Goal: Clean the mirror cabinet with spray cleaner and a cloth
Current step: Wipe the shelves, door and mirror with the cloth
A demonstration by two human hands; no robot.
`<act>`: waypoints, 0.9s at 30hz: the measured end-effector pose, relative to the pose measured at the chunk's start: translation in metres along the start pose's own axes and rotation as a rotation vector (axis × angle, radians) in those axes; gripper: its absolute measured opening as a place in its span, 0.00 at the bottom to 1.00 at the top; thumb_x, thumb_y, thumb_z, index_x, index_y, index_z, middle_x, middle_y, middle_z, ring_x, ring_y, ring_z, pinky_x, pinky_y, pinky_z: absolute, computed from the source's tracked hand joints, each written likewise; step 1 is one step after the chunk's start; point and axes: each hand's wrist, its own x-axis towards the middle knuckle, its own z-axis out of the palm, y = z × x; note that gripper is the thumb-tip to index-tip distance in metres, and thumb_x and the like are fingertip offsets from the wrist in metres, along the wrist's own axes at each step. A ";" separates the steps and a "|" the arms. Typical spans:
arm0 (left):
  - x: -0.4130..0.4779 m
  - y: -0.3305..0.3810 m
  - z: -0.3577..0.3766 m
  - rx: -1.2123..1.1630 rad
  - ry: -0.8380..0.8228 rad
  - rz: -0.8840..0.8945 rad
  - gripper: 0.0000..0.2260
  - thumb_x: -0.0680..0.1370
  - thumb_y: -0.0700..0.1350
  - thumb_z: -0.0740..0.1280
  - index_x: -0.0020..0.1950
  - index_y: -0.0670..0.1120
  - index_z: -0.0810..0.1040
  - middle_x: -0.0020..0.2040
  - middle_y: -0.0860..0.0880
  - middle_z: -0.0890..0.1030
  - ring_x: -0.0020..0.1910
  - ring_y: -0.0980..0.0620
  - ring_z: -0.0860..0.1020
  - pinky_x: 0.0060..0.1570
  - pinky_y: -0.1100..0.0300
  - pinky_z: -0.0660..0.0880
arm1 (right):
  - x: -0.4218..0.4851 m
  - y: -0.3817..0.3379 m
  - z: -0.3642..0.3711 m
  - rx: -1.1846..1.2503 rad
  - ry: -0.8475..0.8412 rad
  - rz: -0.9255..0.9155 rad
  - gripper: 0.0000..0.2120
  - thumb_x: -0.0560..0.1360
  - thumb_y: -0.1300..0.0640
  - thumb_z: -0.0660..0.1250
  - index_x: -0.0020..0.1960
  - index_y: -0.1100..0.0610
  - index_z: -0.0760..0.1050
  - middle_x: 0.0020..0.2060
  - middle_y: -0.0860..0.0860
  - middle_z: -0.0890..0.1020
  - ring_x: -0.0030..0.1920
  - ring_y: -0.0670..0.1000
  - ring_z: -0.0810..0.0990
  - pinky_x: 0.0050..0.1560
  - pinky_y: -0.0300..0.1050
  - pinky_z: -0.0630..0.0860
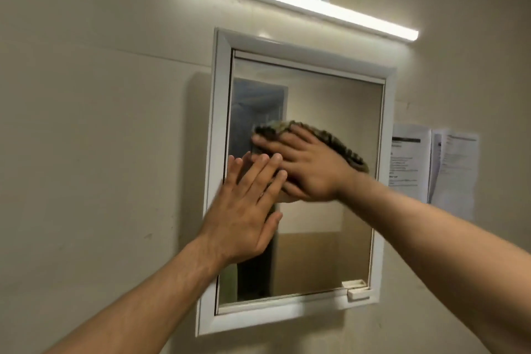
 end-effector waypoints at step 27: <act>-0.089 0.041 -0.014 -0.080 -0.299 -0.153 0.36 0.79 0.56 0.63 0.84 0.45 0.56 0.85 0.43 0.51 0.84 0.43 0.46 0.81 0.40 0.46 | -0.142 -0.187 0.052 0.424 0.132 2.250 0.24 0.85 0.54 0.57 0.80 0.58 0.63 0.80 0.57 0.62 0.78 0.63 0.61 0.78 0.54 0.57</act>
